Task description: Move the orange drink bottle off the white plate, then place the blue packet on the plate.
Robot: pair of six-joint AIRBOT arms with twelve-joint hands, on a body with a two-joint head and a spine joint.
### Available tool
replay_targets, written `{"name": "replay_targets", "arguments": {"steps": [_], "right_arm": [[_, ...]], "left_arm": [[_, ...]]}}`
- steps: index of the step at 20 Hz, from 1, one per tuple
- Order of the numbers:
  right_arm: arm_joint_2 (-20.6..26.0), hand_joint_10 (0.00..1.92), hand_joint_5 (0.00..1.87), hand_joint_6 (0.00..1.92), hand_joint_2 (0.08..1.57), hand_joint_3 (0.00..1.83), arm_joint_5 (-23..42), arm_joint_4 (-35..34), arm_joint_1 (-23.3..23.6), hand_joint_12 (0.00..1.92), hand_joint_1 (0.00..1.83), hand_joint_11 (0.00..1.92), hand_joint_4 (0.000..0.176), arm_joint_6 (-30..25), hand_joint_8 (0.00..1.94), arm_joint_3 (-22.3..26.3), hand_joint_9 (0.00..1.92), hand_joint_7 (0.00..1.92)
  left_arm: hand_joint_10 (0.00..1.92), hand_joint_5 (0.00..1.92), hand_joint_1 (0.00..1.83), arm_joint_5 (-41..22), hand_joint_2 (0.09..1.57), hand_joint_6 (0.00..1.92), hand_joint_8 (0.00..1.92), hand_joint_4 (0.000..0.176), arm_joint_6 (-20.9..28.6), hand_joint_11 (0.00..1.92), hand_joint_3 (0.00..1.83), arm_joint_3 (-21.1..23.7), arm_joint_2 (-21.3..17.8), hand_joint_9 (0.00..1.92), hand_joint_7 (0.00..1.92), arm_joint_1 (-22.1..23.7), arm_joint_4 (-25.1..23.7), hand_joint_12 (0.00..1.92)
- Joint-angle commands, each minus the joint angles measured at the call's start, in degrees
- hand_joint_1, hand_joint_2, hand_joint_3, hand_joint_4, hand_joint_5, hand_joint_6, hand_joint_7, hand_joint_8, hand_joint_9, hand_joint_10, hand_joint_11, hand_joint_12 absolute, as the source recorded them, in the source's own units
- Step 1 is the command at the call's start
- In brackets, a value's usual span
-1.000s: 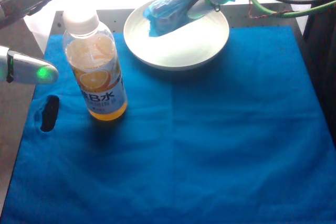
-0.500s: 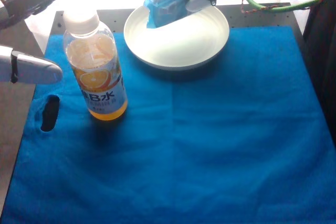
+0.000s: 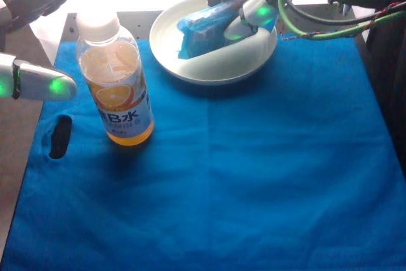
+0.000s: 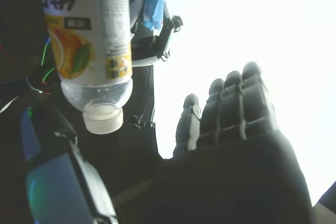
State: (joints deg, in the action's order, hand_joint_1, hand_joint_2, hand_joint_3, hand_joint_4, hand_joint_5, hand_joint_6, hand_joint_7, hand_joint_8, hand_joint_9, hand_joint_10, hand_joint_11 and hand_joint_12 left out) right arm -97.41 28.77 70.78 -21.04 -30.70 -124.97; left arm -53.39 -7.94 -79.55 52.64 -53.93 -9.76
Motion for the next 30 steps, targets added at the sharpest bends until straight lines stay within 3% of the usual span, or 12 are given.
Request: {"name": "replay_targets", "arguments": {"steps": [1,3,4,5,6,7,9,11,14,24,27,30], "right_arm": [[-0.03,1.17,1.13,0.53,1.10,0.00,1.97,-3.12,0.58,1.72,1.25,0.28,0.000,-0.57,1.24,-0.16,0.56,0.94],[-0.03,1.54,0.98,0.89,1.12,0.00,1.98,-2.99,0.43,1.90,1.25,0.38,0.000,-0.57,1.13,-0.12,0.55,0.94],[-0.01,1.55,1.08,0.64,1.12,0.00,1.99,-2.91,0.42,1.92,1.24,0.37,0.000,-0.57,1.36,-0.09,0.52,0.87],[0.01,0.91,0.97,0.95,1.13,0.00,2.01,-2.83,0.41,1.59,1.07,0.19,0.048,-0.57,0.64,-0.06,0.47,0.78],[0.05,0.91,0.97,0.95,1.13,0.00,2.03,-2.81,0.40,1.59,1.07,0.19,0.048,-0.57,0.64,-0.04,0.47,0.78],[0.08,0.37,0.76,0.12,0.96,0.00,2.08,-2.77,0.40,1.33,0.98,0.23,0.031,-0.57,0.09,-0.04,0.61,0.82],[-0.01,0.23,0.68,0.03,0.84,0.00,2.12,-2.77,0.41,1.21,0.94,0.22,0.020,-0.58,0.02,-0.15,0.62,0.77],[-0.10,0.09,0.31,0.00,0.65,0.00,2.30,-2.76,0.41,1.24,0.76,0.14,0.136,-0.74,0.00,-0.18,0.55,0.54],[-0.04,0.01,0.20,0.00,0.61,0.00,2.83,-2.78,0.41,1.11,0.72,0.09,0.174,-1.98,0.00,-0.65,0.46,0.41],[4.51,0.00,0.03,0.00,0.57,0.00,9.54,-10.25,1.93,0.81,0.74,0.00,0.176,-1.94,0.00,2.72,0.18,0.19],[10.37,0.01,0.00,0.00,0.54,0.00,9.58,-13.45,4.60,0.41,0.74,0.00,0.176,3.95,0.01,10.10,0.11,0.13],[16.94,0.00,0.00,0.00,0.55,0.01,9.77,-17.83,5.60,0.54,0.73,0.00,0.176,9.62,0.00,18.29,0.15,0.17]], "left_arm": [[0.00,0.00,0.66,-6.65,0.66,0.00,0.00,0.176,0.47,0.00,0.00,0.03,0.00,0.00,0.00,0.49,2.59,0.00],[0.00,0.00,0.63,-6.61,0.66,0.00,0.00,0.176,0.47,0.00,0.00,0.05,0.01,0.00,0.00,0.47,2.59,0.00],[0.00,0.00,0.64,-6.60,0.66,0.00,0.00,0.176,0.47,0.00,0.00,0.07,0.01,0.01,0.00,0.46,2.59,0.00],[0.00,0.00,0.65,-6.65,0.65,0.00,0.00,0.176,0.49,0.00,0.00,0.08,0.01,0.00,0.00,0.45,2.59,0.00],[0.00,0.00,0.65,-6.67,0.65,0.00,0.00,0.176,0.49,0.00,0.00,0.08,0.01,0.00,0.00,0.45,2.59,0.00],[0.00,0.00,0.66,-6.65,0.66,0.00,0.00,0.176,0.49,0.00,0.00,0.08,0.01,0.00,0.00,0.44,2.60,0.00],[0.00,0.00,0.65,-6.48,0.66,0.00,0.00,0.176,0.49,0.00,0.00,0.02,0.04,0.00,0.00,0.41,2.60,0.00],[0.00,0.00,0.66,-6.41,0.67,0.00,0.00,0.176,0.49,0.00,0.00,-0.05,0.06,0.01,0.00,0.40,2.71,0.00],[0.00,0.00,0.66,-6.41,0.67,0.00,0.00,0.176,0.49,0.00,0.00,-0.09,0.05,0.01,0.00,0.37,2.84,0.00],[0.00,0.00,0.66,-5.82,0.67,0.00,0.00,0.176,0.50,0.00,0.00,-0.03,-0.23,0.00,0.01,-1.11,3.55,0.00],[0.00,0.00,0.70,-5.66,0.65,0.00,0.00,0.176,0.49,0.00,0.00,0.24,-0.88,0.00,0.00,-1.82,4.23,0.00],[0.00,0.00,0.66,-4.87,0.67,0.00,0.00,0.176,0.49,0.00,0.00,0.51,-1.51,0.00,0.00,-2.59,4.33,0.00]]}}
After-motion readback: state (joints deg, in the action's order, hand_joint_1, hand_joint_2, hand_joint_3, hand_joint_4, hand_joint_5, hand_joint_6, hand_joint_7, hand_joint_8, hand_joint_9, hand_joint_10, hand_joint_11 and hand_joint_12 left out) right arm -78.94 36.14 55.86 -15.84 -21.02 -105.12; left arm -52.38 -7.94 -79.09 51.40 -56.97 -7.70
